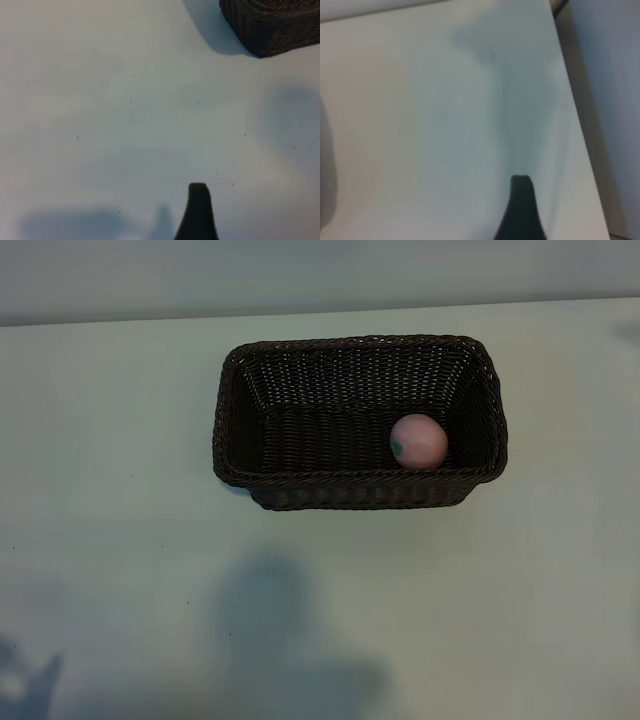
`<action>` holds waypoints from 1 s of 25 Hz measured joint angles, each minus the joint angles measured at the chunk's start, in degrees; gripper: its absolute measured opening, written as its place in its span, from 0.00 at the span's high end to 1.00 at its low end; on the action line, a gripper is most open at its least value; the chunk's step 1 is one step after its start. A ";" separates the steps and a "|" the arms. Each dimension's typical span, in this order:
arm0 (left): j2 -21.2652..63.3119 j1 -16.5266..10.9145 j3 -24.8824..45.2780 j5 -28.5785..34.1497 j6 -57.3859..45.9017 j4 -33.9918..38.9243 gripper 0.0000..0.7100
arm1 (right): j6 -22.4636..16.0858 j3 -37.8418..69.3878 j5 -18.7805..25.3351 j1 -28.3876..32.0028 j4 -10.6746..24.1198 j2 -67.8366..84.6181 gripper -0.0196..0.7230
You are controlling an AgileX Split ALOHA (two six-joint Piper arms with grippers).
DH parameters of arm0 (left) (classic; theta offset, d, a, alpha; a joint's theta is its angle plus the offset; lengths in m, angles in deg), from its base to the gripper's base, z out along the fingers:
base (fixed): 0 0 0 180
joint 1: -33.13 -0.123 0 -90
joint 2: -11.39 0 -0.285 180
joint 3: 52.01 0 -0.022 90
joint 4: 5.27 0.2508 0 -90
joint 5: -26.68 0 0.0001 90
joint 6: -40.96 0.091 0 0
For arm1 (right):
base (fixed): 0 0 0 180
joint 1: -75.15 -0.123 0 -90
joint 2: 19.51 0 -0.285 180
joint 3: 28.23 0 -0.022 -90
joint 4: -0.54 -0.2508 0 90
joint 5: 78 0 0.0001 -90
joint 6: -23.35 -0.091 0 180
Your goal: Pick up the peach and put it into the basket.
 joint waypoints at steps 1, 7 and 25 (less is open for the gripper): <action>0.00 0.00 0.00 0.00 0.00 0.00 0.16 | 0.00 0.67 0.06 -0.06 0.00 1.88 0.23; 0.00 0.00 0.00 0.00 0.00 0.00 0.16 | 0.00 5.95 0.05 -0.06 0.00 12.96 0.23; 0.00 0.00 0.00 0.00 0.00 0.00 0.16 | 0.00 34.32 -2.83 -0.06 -1.32 48.38 0.23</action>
